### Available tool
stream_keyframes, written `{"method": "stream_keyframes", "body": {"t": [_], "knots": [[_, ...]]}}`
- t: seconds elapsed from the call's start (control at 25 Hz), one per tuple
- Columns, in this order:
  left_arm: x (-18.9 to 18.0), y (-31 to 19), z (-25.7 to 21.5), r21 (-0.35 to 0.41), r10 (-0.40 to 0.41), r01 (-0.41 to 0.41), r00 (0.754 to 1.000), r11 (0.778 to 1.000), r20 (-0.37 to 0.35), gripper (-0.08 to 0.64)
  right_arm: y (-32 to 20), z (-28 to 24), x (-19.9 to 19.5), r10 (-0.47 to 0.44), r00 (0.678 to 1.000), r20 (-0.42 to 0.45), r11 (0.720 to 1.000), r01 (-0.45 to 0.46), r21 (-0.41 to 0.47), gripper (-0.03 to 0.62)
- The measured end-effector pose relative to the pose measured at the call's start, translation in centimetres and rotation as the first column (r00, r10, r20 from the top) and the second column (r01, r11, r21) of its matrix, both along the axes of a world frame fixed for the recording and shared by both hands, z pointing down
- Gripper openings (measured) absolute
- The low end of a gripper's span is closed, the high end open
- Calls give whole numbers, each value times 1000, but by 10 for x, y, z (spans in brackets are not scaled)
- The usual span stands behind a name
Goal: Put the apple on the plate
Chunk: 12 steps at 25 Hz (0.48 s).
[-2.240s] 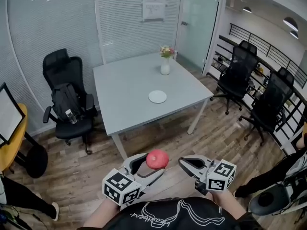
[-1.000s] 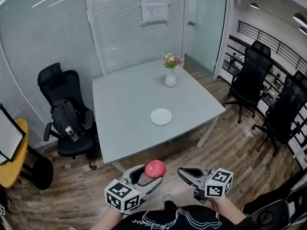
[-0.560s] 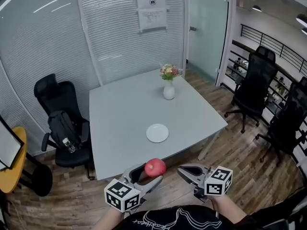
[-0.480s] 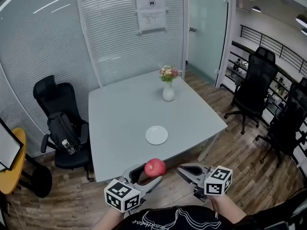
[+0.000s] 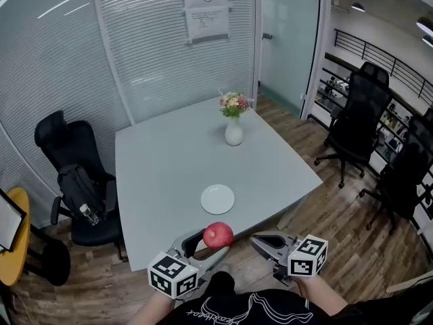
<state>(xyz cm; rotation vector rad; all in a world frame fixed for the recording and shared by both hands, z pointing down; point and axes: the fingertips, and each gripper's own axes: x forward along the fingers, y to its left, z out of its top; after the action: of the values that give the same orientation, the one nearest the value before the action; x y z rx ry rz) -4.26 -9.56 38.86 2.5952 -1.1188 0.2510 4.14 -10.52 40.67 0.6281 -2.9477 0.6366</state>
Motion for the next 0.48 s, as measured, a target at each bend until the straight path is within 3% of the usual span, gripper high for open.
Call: {"method": "stream_keyframes", "body": {"t": [0.48], "knots": [[-17, -89, 24, -43, 20, -17, 998, 999, 55, 316, -81, 14, -16, 48, 999, 20, 997, -46, -63, 9]]}}
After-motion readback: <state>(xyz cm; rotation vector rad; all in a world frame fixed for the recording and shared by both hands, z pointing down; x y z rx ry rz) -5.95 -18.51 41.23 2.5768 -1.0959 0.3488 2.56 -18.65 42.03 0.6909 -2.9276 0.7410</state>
